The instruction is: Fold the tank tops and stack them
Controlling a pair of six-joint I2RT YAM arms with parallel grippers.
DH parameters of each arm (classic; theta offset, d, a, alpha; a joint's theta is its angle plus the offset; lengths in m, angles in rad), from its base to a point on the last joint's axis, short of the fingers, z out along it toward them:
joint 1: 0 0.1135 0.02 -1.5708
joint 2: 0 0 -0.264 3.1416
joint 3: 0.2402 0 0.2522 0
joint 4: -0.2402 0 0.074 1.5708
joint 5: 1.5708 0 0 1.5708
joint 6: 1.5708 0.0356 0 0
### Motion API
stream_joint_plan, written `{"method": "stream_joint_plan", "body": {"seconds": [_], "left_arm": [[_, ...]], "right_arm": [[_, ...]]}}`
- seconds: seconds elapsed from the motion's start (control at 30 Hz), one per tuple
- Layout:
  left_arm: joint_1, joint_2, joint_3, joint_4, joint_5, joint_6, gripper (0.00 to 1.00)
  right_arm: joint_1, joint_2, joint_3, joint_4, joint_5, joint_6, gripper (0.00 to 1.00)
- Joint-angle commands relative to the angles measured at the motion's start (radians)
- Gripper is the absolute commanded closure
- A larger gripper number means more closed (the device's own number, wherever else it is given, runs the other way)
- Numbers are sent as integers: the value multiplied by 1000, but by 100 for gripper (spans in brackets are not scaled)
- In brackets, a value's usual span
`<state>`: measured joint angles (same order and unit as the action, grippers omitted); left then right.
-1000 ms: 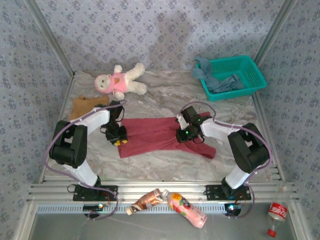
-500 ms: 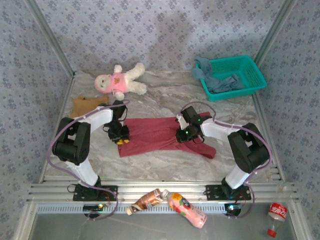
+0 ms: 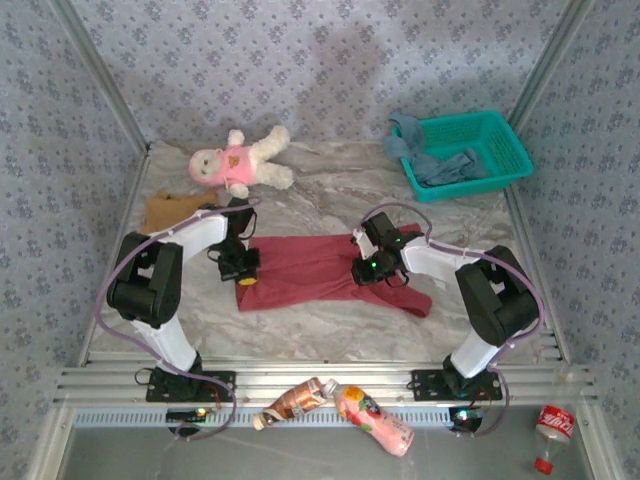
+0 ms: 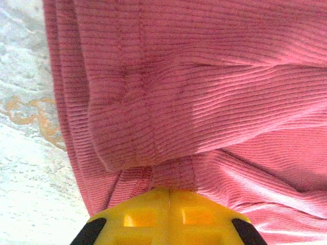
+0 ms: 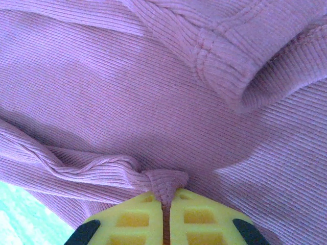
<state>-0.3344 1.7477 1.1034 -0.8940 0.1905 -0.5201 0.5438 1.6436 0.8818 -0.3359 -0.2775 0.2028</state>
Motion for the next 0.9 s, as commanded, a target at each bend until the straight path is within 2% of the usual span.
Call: {"method": "stream_joint_plan", "body": {"seconds": [0.0,0.43,0.63,0.87], "left_arm": [[-7,-59,15,-90,-4,1,100],[-46,-431,-167,-276,125,-165,100],[-56,-568,-230,-332,127,-235,100],[-65,-658,-316,-307,149,-300,100]], "right_arm": [[2,-27,16,-20,-15,16,91],[22,-162,-64,-3,-38,27,92],[46,-268,-134,11,-27,41,92],[66,-340,-194,15,-19,56,92]]}}
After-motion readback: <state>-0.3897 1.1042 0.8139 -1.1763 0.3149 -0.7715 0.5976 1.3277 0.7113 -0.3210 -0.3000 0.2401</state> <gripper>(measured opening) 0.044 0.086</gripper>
